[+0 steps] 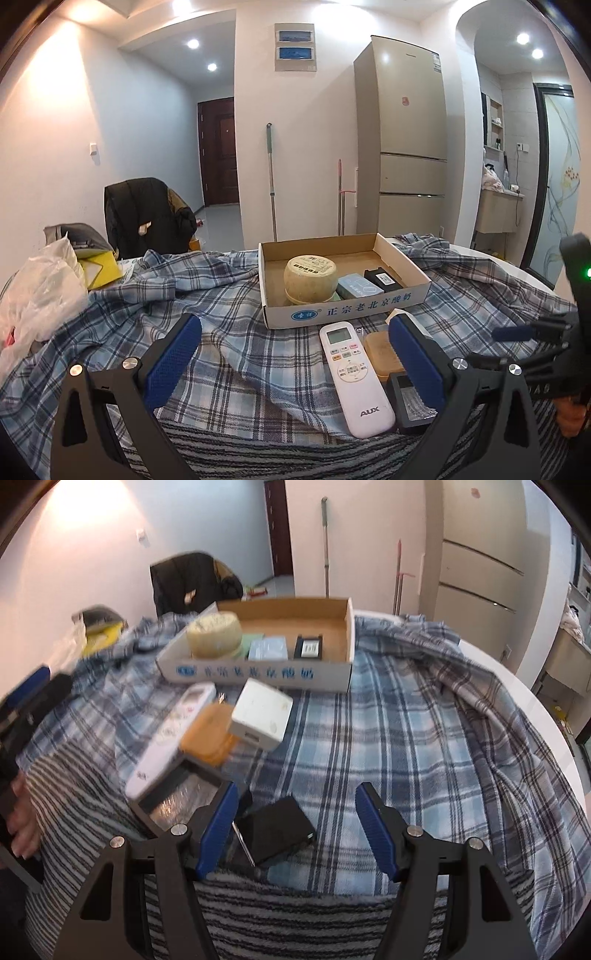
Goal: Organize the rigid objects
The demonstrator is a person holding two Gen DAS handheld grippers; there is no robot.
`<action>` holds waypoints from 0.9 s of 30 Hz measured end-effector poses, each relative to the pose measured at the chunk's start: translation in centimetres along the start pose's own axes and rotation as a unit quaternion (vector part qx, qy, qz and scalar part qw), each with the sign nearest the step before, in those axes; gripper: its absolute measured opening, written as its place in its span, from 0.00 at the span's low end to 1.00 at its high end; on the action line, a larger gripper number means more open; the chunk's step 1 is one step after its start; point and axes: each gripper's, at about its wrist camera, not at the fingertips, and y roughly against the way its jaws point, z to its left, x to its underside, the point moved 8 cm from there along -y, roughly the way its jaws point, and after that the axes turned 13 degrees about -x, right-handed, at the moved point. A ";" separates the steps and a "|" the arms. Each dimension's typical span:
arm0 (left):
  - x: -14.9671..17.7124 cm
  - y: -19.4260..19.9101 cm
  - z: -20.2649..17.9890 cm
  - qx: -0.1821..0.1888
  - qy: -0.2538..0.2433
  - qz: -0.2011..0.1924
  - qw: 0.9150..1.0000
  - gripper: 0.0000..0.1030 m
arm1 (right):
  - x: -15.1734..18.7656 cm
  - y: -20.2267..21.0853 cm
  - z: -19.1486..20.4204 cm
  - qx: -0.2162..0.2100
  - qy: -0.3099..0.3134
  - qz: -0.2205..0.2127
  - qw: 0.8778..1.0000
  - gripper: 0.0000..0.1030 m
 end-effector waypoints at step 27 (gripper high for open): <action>0.1 0.1 0.1 -0.012 0.000 -0.001 1.000 1.00 | 0.8 -0.8 -0.7 -0.010 0.001 0.038 0.999 0.45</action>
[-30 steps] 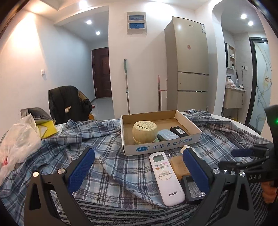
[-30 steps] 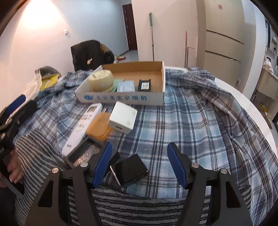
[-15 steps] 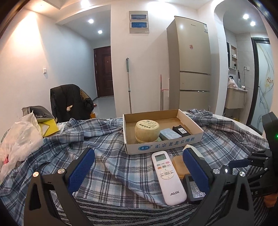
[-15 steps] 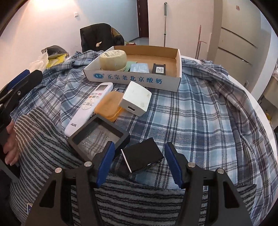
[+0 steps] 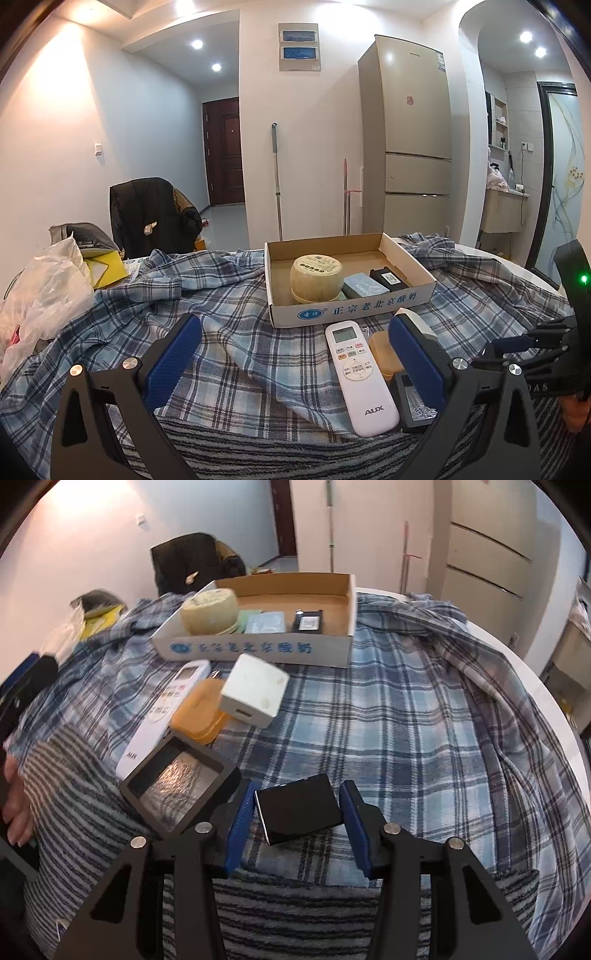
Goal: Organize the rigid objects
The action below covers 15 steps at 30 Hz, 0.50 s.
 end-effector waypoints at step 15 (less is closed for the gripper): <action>0.1 0.0 0.0 -0.001 -0.002 0.003 1.000 1.00 | 0.7 -1.0 0.2 0.014 0.012 0.025 1.000 0.39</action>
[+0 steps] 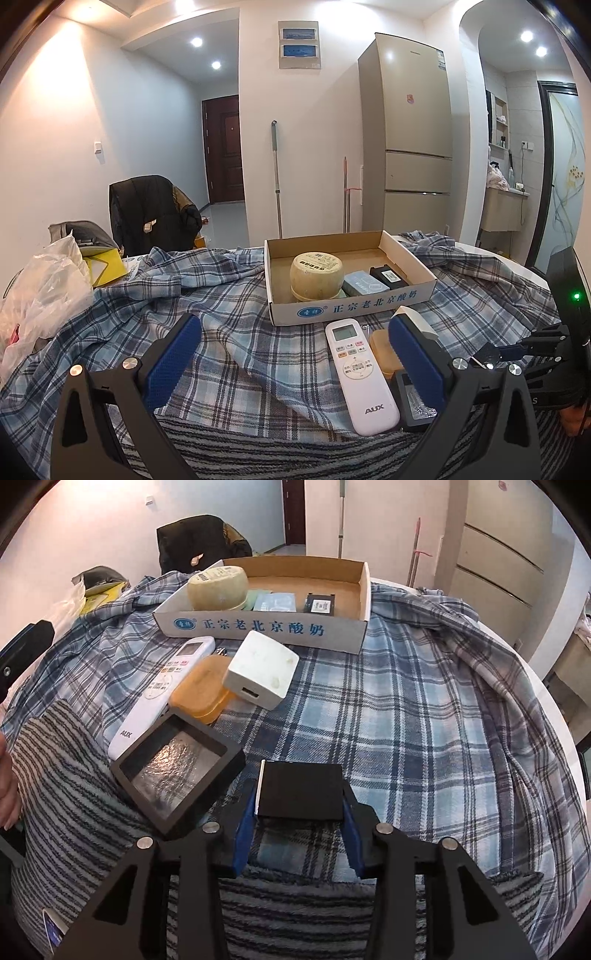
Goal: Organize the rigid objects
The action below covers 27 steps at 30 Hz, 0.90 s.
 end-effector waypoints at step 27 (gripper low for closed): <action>4.6 -6.8 -4.4 0.132 0.038 0.298 0.945 0.56 | -0.1 -0.6 -1.0 0.031 -0.011 0.001 0.999 0.39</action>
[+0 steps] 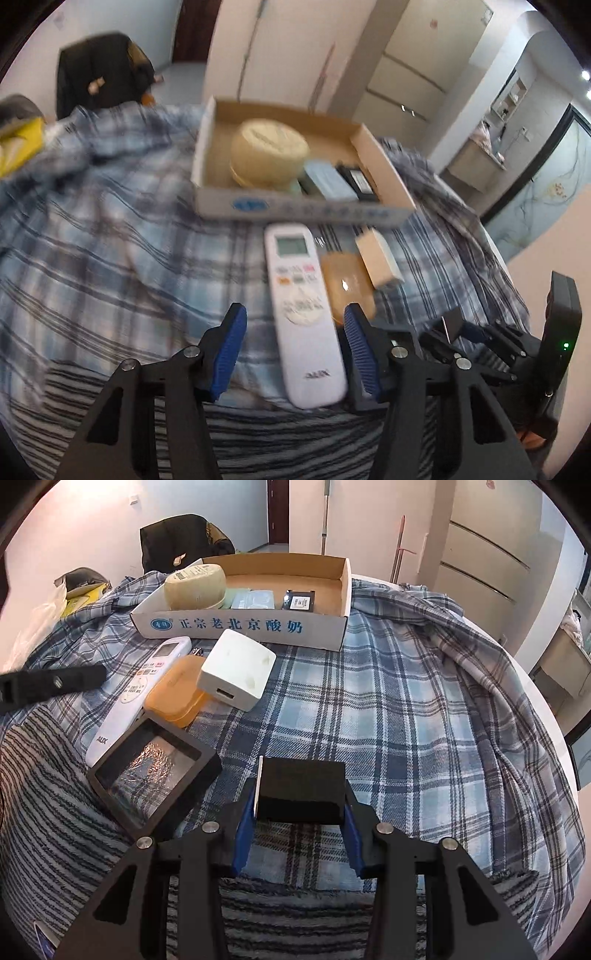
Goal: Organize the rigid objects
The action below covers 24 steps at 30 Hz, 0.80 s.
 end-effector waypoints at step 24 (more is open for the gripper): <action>-0.5 -3.2 -0.4 -0.008 0.017 0.054 0.998 0.32 | 0.0 0.0 0.0 0.001 0.001 0.001 1.000 0.39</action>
